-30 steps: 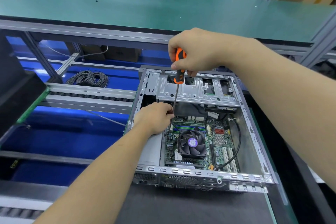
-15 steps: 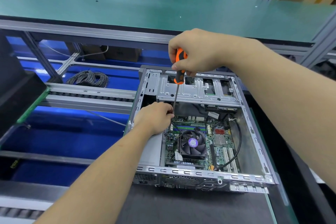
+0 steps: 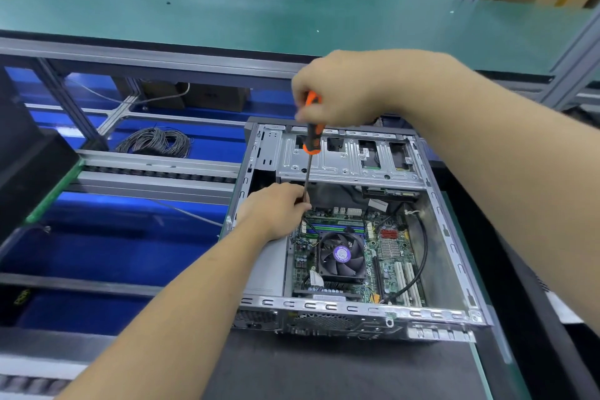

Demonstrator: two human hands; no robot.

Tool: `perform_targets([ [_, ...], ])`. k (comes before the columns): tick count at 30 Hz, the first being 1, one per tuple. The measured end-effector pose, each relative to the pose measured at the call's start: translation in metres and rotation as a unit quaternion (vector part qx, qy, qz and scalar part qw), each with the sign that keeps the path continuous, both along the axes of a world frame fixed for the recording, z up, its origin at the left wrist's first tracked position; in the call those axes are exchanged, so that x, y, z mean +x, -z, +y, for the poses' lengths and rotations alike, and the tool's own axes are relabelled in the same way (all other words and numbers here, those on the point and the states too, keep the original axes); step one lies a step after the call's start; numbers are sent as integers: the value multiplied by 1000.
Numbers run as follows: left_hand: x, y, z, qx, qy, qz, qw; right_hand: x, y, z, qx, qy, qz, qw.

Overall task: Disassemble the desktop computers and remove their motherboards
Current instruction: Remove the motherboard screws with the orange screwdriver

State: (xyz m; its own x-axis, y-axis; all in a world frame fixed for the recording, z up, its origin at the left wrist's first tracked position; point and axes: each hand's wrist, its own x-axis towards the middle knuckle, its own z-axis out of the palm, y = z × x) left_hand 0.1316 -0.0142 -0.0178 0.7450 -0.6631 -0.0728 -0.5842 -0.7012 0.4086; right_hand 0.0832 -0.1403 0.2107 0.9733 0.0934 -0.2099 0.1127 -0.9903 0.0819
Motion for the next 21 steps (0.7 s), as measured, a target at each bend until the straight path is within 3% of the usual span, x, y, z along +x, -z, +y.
perform_targets([
  [4,1,0,0,-6,-1,-4,1000,-2,-7,2,36,41,24,998],
  [7,1,1,-1,-9,2,-1,1000,-1,-4,1,23,-8,12,1000],
  [10,1,1,0,-11,1,-3,1000,-3,-5,2,35,27,11,999],
  [14,1,1,0,-11,3,0,1000,-1,-2,3,8,-31,4,999],
  [17,2,1,0,-10,5,-3,1000,-3,-6,3,16,6,3,1000],
  [21,2,2,0,-8,7,-5,1000,-1,-1,1,6,-33,7,999],
])
